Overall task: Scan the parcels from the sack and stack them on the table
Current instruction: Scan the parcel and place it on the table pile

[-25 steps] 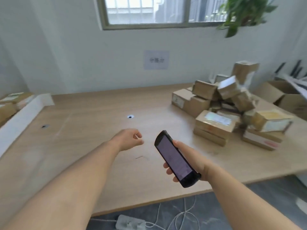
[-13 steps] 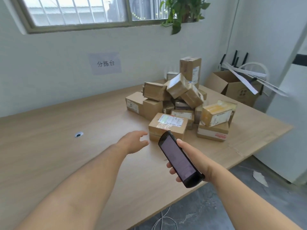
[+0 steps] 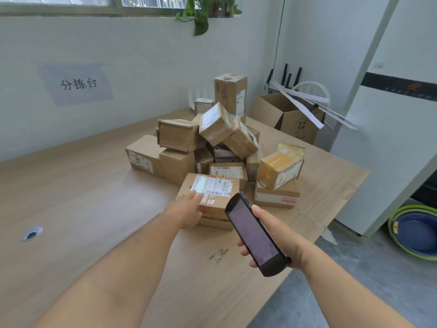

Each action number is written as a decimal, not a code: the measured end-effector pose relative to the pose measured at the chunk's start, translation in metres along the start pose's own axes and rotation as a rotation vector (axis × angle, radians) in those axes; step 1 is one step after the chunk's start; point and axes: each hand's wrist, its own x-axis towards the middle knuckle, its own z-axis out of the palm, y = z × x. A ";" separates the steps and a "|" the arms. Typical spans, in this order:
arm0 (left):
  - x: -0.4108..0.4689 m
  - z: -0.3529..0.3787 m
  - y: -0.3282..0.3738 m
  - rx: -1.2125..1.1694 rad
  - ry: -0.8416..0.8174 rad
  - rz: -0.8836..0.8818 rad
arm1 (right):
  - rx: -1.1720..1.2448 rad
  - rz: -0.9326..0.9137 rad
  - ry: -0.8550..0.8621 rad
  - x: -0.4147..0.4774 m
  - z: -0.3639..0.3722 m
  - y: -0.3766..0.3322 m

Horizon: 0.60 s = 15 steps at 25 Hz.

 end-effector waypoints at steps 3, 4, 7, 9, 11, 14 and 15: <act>0.016 0.011 -0.004 0.108 -0.067 0.018 | 0.017 0.027 0.022 0.013 -0.002 -0.001; 0.019 0.016 -0.006 0.129 -0.075 0.036 | 0.022 0.035 0.026 0.017 -0.002 -0.001; 0.020 0.023 -0.007 0.145 0.019 0.066 | 0.020 0.051 0.024 0.024 0.000 0.001; 0.014 0.022 -0.004 0.135 0.110 0.052 | 0.020 0.057 0.018 0.026 0.003 0.006; 0.003 0.027 0.001 0.149 0.200 0.039 | 0.011 0.060 0.004 0.025 0.004 0.011; -0.025 0.043 0.004 0.157 0.250 0.037 | -0.010 0.057 -0.017 0.018 0.006 0.020; -0.036 0.050 0.003 0.147 0.233 0.039 | -0.007 0.050 -0.022 0.016 0.006 0.023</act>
